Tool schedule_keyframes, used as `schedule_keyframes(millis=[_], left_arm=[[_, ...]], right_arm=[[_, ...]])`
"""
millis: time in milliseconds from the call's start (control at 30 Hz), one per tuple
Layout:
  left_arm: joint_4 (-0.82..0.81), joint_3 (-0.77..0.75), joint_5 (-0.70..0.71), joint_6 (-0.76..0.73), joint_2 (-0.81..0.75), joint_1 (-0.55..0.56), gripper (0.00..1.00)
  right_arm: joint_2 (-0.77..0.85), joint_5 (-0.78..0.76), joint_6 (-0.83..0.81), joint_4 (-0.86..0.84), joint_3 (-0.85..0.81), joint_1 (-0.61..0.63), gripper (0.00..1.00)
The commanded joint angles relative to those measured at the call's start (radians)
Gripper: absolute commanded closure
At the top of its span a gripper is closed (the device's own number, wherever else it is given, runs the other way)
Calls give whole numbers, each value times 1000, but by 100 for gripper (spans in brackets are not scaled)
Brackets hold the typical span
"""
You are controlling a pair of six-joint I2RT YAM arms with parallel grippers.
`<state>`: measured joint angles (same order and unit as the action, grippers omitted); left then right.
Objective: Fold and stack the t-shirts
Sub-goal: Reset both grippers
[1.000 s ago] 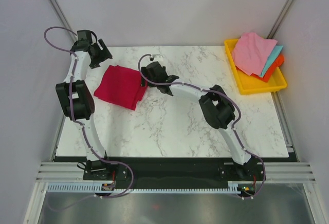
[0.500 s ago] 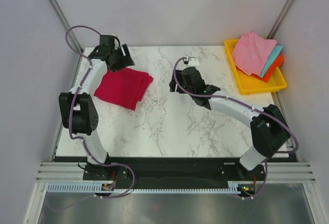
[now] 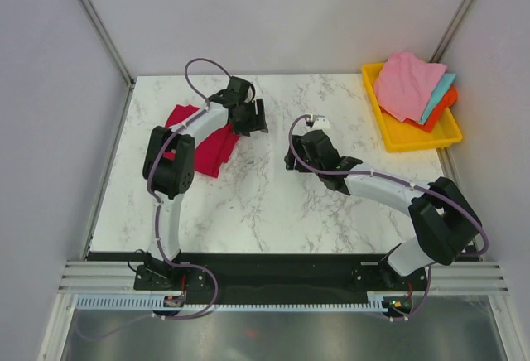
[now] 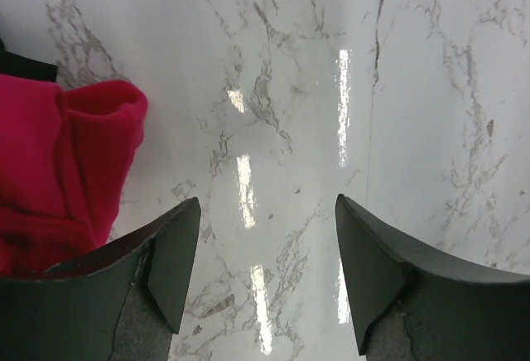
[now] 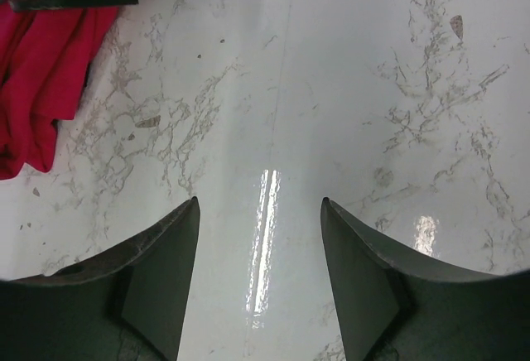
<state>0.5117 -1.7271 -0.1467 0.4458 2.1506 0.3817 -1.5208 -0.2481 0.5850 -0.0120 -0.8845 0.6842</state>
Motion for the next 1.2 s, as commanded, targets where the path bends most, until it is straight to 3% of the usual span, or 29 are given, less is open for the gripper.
schedule_keyframes(millis=[0,200,500,600,800,933,1000,1167], left_arm=[[-50,-58,-24,62,41,-3,27],[-52,-68,12,123,91,-59,27],[-104,141,124,157,-18,-282,26],[-186,233,78,189,-76,-349,26],[-252,297,142,160,-237,-210,17],[-425,520,187,220,-447,-78,1],[-534,649,168,240,-536,-46,0],[-570,826,150,260,-792,17,0]], right_arm=[[28,-6,18,-51,-13,2,33],[74,-23,21,-55,16,2,34],[94,-30,35,-57,30,-3,33],[93,-23,38,-57,30,-9,32],[125,-49,-16,-49,30,-15,25],[177,-123,-56,-43,48,-12,6],[214,-175,-76,-40,59,-12,2],[316,-367,-171,-89,134,-14,2]])
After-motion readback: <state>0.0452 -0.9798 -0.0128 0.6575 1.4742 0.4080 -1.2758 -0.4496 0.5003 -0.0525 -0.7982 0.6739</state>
